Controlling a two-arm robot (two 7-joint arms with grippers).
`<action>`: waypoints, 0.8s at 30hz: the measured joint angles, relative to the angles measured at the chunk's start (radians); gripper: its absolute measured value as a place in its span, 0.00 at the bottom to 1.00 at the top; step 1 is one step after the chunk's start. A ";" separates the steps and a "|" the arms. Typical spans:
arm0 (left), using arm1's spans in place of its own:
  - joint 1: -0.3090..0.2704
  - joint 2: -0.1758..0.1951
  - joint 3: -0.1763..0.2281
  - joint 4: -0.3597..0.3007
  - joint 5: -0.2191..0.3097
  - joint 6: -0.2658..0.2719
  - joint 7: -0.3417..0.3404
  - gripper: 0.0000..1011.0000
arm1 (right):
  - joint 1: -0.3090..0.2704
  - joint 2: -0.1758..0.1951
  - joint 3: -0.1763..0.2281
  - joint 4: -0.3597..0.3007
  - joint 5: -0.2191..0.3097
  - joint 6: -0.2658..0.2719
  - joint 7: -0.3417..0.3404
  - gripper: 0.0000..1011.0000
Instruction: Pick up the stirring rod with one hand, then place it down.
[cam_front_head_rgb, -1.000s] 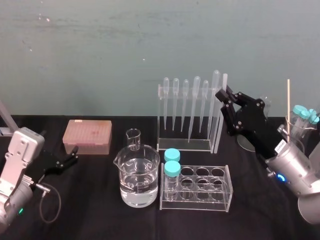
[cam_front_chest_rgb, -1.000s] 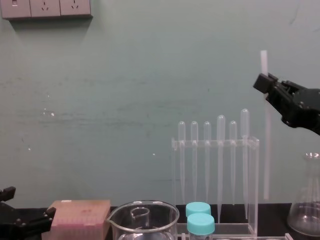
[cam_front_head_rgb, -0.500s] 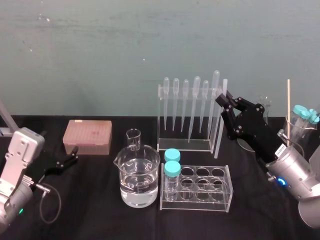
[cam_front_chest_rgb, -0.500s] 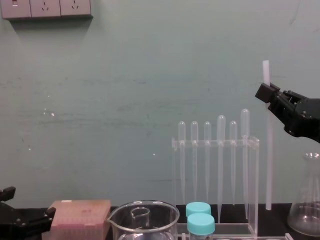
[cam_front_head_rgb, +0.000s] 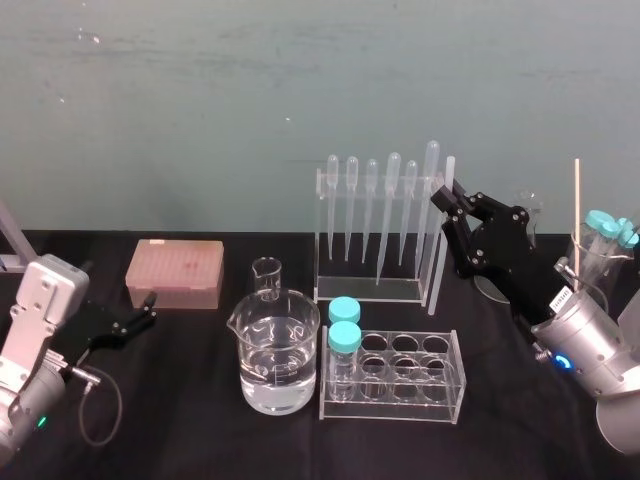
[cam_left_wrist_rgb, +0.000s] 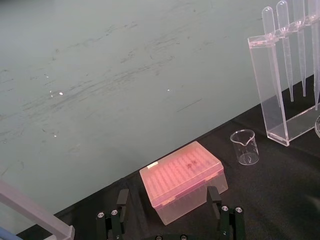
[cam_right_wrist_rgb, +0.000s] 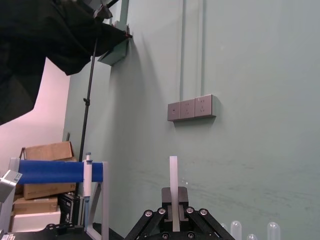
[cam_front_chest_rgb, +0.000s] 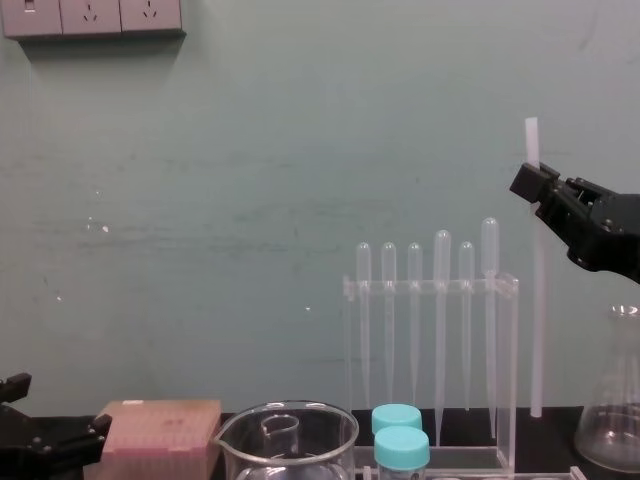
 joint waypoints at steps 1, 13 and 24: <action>0.000 0.000 0.000 0.000 0.000 0.000 0.000 0.99 | 0.000 0.000 0.000 0.000 0.000 0.000 0.000 0.06; 0.000 0.000 0.000 0.000 0.000 0.000 0.000 0.99 | 0.001 0.000 0.000 0.000 0.000 -0.001 0.000 0.06; 0.000 0.000 0.000 0.000 0.000 0.000 0.000 0.99 | 0.001 0.000 0.000 0.000 0.000 -0.002 0.000 0.06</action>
